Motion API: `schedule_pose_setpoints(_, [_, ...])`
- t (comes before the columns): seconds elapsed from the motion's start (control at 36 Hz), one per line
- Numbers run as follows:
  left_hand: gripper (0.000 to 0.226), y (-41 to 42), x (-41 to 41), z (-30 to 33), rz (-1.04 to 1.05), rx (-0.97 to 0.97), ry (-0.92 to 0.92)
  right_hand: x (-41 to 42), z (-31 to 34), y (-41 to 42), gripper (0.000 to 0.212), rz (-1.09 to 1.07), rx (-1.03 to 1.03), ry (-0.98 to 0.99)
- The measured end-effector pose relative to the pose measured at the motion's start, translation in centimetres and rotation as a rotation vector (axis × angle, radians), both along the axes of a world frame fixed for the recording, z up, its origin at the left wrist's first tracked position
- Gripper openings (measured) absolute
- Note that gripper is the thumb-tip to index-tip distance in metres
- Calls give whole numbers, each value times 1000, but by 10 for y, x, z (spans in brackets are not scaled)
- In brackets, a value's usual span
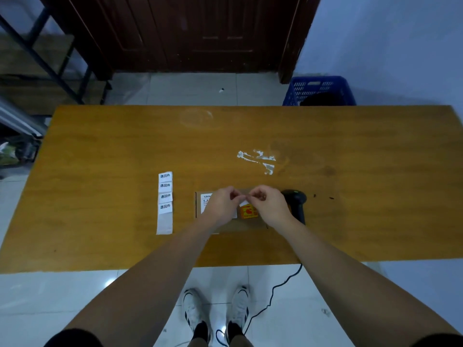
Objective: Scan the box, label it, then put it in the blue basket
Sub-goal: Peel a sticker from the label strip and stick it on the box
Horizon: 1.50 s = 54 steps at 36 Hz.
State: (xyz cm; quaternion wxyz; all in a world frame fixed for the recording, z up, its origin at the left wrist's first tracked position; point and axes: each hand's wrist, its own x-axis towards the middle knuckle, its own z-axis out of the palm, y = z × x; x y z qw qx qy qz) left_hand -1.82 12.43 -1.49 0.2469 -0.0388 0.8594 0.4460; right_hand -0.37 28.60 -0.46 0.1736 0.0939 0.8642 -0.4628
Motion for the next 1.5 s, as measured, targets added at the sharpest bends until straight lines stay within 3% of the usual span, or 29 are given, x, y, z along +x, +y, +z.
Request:
schedule_pose_setpoints(0.31, [23,13,-18,-8,167,-247,2,-27,-21,-16,6,-55,133,-27])
schedule_pose_setpoints(0.72, [23,23,-19,-14,146,-390,18,-25,-30,-18,12,-69,247,-8])
schedule_pose_setpoints(0.89, [17,25,-20,-17,141,-397,28,-27,-26,-17,28,-63,266,-28])
schedule_pose_setpoints(1.03, [27,22,-23,-17,158,-349,10,-31,-23,-13,37,-43,320,-49])
schedule_pose_setpoints(1.19, [15,22,-21,-19,193,-320,38,-35,-23,-10,19,-97,276,-55])
schedule_pose_setpoints(1.33, [14,23,-18,-18,188,-346,72,-34,-24,-11,16,-91,281,-47])
schedule_pose_setpoints(1.5, [31,15,-8,-20,129,-248,93,-31,-21,-6,38,34,268,-52])
